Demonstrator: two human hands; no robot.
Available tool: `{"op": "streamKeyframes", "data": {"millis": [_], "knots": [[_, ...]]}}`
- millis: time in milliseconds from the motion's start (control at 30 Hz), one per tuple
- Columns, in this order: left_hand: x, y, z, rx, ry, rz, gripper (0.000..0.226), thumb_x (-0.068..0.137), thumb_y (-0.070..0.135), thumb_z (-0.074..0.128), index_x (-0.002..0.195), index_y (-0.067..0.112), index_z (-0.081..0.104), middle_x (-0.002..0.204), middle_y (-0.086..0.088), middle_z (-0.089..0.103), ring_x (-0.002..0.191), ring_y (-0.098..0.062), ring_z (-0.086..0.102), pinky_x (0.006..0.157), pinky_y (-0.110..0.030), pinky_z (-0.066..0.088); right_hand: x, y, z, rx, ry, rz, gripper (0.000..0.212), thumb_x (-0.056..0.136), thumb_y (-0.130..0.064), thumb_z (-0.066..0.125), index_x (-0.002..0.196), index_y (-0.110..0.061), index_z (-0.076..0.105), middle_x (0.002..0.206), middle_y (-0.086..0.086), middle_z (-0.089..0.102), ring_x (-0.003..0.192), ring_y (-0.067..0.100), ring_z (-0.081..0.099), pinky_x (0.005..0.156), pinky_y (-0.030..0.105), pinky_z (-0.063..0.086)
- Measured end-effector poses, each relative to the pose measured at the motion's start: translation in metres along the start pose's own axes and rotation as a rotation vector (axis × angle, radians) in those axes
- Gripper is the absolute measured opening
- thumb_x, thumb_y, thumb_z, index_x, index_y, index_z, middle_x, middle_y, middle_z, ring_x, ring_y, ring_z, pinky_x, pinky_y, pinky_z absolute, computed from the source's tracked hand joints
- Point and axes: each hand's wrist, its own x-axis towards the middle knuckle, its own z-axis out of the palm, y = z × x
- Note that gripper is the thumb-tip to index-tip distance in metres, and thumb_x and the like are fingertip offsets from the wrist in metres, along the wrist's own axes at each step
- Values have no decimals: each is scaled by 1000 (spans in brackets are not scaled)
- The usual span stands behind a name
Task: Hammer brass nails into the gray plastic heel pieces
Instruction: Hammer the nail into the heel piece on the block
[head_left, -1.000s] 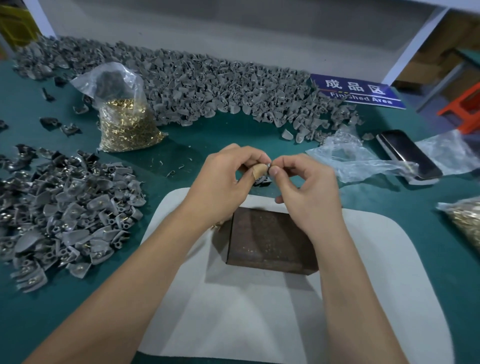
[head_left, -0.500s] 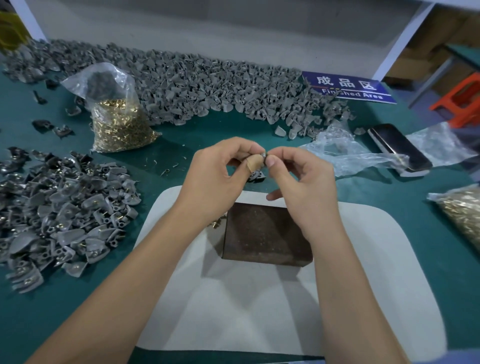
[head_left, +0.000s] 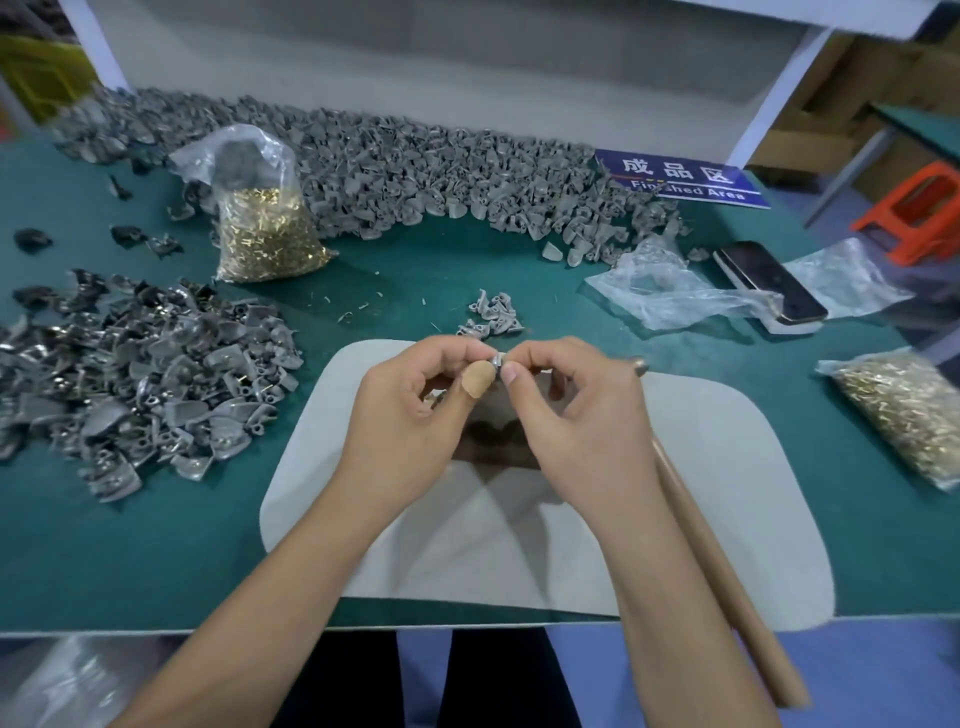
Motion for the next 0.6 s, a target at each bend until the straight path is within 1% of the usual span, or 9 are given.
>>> {"op": "streamKeyframes", "data": {"millis": [100, 167, 267, 367, 433, 500, 533, 567, 600], "knots": [[-4, 2, -3, -14, 9, 1, 13, 95, 19, 68, 98, 31, 72, 94, 15, 76, 90, -6, 71, 81, -14, 51, -3, -2, 2, 99, -10, 50, 10, 91, -13, 75, 89, -23, 78, 84, -13, 74, 79, 8, 66, 73, 18, 49], [-3, 1, -4, 0, -7, -16, 16, 96, 15, 68, 99, 30, 72, 95, 18, 75, 91, -4, 71, 81, -13, 50, -3, -2, 4, 110, -16, 78, 8, 91, -14, 75, 91, -21, 79, 85, -13, 76, 82, 8, 69, 77, 20, 52], [-2, -2, -5, -17, -83, -66, 15, 96, 13, 70, 102, 26, 72, 96, 16, 76, 93, -6, 71, 79, -13, 51, -1, 3, 0, 130, -29, 92, 8, 91, -14, 75, 92, -20, 80, 84, -13, 77, 82, 7, 71, 77, 20, 52], [-2, -4, -6, 77, -124, -38, 15, 97, 18, 68, 102, 32, 67, 94, 16, 73, 93, -7, 69, 79, -13, 48, -1, 8, -2, 110, -65, 88, 13, 91, -13, 75, 92, -25, 80, 83, -16, 76, 80, 7, 70, 75, 19, 51], [-2, -7, -5, 155, -143, 13, 14, 98, 23, 64, 102, 36, 62, 95, 18, 70, 96, -8, 67, 82, -17, 47, -3, 9, -3, 104, -102, 78, 18, 91, -13, 75, 94, -31, 78, 84, -18, 76, 82, 8, 70, 75, 19, 51], [-3, -10, -4, 194, -154, 39, 9, 97, 27, 61, 101, 34, 61, 95, 17, 68, 97, -11, 64, 88, -27, 49, -5, 9, -8, 103, -115, 99, 19, 91, -16, 76, 101, -33, 77, 86, -16, 75, 82, 8, 69, 74, 16, 50], [-4, -12, -3, 223, -156, 55, 6, 97, 28, 62, 100, 33, 62, 95, 16, 67, 98, -12, 62, 90, -33, 48, -5, 10, -13, 105, -106, 124, 18, 92, -19, 76, 104, -32, 77, 87, -14, 75, 79, 7, 68, 72, 15, 49], [-4, -14, -3, 266, -158, 78, 5, 96, 28, 63, 98, 33, 63, 95, 16, 66, 100, -12, 60, 92, -36, 46, -5, 11, -20, 98, -75, 153, 16, 92, -22, 76, 105, -33, 77, 87, -13, 74, 77, 7, 66, 70, 15, 48], [-5, -15, -2, 316, -157, 98, 6, 96, 29, 65, 96, 34, 64, 95, 17, 64, 102, -11, 56, 93, -35, 44, -7, 12, -28, 68, -20, 182, 13, 93, -25, 75, 104, -33, 76, 87, -13, 74, 76, 7, 65, 70, 15, 47]]}}
